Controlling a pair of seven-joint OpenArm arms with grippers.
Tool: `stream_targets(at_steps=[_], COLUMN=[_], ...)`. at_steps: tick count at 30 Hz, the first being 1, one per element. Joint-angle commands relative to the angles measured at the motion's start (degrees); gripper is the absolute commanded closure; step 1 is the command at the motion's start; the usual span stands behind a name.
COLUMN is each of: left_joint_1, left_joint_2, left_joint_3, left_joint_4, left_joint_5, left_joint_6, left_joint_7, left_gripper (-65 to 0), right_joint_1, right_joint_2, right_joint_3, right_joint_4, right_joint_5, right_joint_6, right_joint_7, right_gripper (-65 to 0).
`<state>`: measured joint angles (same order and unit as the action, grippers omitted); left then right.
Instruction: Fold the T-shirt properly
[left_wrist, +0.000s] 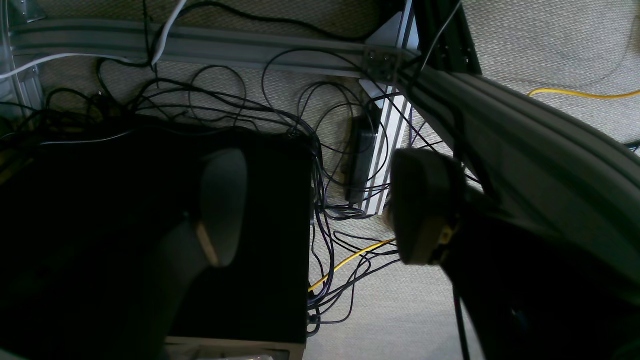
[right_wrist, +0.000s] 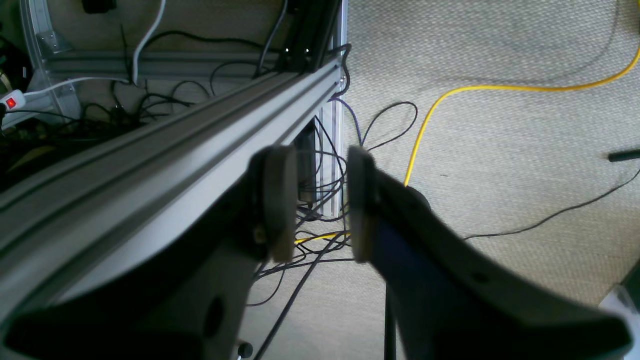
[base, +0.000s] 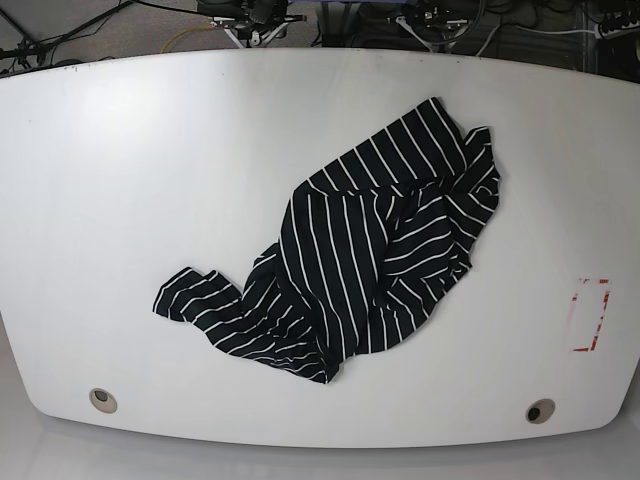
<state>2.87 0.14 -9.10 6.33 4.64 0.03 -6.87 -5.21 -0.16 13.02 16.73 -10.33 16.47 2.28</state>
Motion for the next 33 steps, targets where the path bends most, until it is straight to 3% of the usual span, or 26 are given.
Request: stream_targets(at_steps=[1,13,17,33], left_joint_1=[0.1,0.1,2.7,2.4], left_joint_2=[-0.2,-0.8,-2.2,-1.6], left_joint_3=[-0.1,0.1,-0.5,0.5], left_joint_4=[0.3,2.4,9.4,4.8], left_joint_5=[-0.2,-0.5,-0.8,-1.1], left_joint_6=[0.1,0.1,0.1,0.2], left_joint_7=[0.3,2.3,4.5,1.5], left_gripper=[-41.3,-41.4,-41.3,-41.4], right_joint_1=[-0.1,0.0,-0.4,-0.8], right_joint_2=[0.1,0.2,0.1,0.4], right_joint_3=[0.0,0.0,-0.1,-0.1], right_joint_4=[0.3,0.2,0.6,0.9], right_joint_5=[0.1,0.1,0.1,0.2], right_joint_6=[0.4,0.3,0.5,0.0], right_joint_7=[-0.2,-0.5,-0.8,-0.7], right_gripper=[-16.4,-16.6,-16.5,-16.4])
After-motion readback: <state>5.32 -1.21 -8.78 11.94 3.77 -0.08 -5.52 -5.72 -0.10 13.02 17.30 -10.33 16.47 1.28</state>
